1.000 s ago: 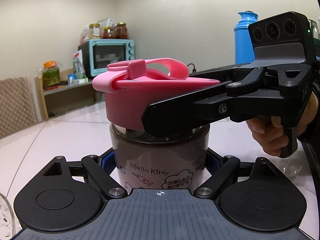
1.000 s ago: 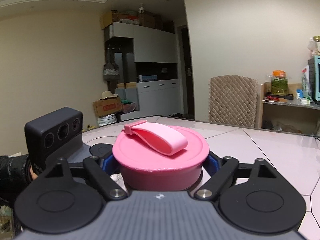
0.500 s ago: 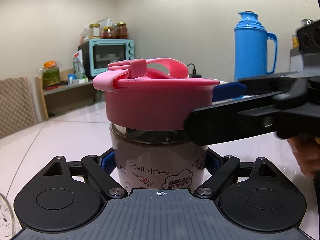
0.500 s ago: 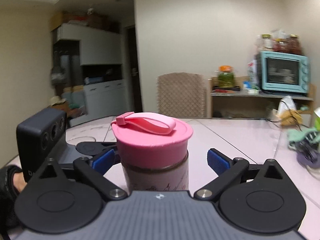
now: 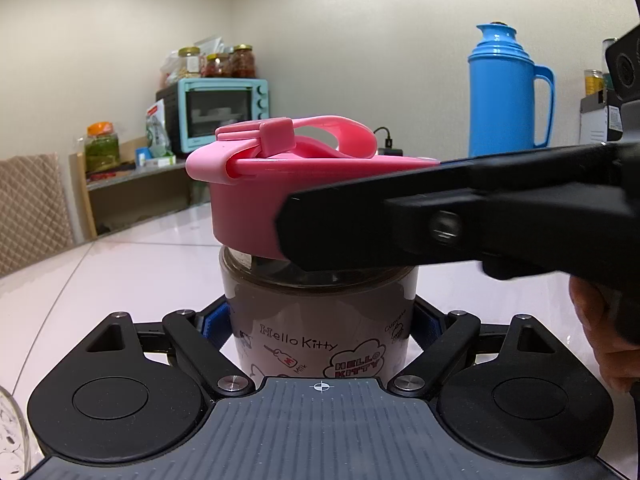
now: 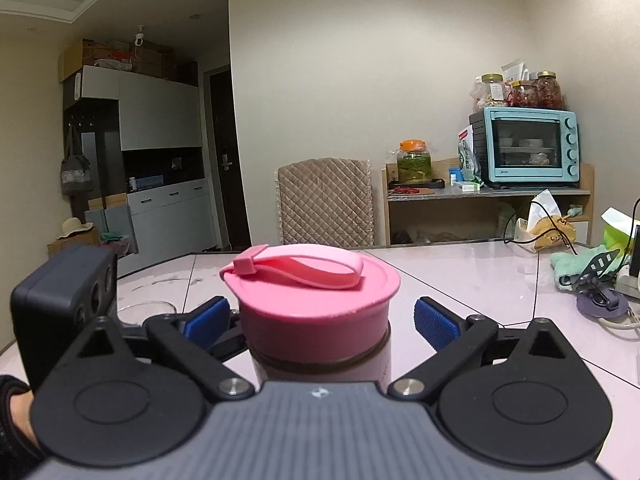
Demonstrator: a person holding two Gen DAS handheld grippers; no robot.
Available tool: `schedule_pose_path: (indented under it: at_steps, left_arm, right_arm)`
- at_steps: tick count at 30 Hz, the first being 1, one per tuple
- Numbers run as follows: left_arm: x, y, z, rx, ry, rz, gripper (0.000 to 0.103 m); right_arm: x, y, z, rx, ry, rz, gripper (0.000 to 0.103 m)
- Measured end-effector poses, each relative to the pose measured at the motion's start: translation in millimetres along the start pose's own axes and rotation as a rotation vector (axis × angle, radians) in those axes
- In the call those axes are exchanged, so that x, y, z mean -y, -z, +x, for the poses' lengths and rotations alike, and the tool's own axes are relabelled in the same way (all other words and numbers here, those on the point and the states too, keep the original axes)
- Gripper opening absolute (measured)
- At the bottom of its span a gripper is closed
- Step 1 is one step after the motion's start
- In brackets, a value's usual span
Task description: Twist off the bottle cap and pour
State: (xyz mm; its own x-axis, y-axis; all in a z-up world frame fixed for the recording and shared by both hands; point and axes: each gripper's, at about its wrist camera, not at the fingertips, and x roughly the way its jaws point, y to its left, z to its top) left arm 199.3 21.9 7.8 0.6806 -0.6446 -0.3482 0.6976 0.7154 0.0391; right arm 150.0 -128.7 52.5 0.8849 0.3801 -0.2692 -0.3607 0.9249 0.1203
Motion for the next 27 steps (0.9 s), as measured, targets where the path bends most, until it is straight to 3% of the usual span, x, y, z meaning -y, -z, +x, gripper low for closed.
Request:
schedule_pose_path:
  at_steps: [7,9,17,21,27]
  left_arm:
    - [-0.3,-1.1,1.4,0.000,0.000,0.000,0.090]
    - [-0.6,-1.0,1.2,0.000,0.000,0.000,0.090]
    - [-1.5,-1.1,0.2,0.000,0.000,0.000,0.090]
    - [-1.8,-1.0,-0.5,0.000,0.000,0.000,0.090]
    - [-1.2,-1.4,-0.8,0.000,0.000,-0.001,0.090]
  right_arm:
    - [1.1,-3.7,11.2,-0.015,-0.007,0.032,0.093]
    - [0.4,-3.3,12.8,-0.017,-0.007,0.032,0.086]
    - [-5.9,-0.1,10.4,0.003,-0.012,-0.065,0.085]
    - [2.2,-0.9,8.6,0.001,-0.098,-0.145,0.085]
    - [32.4,-11.2,14.3,-0.045,-0.330,-0.197,0.085]
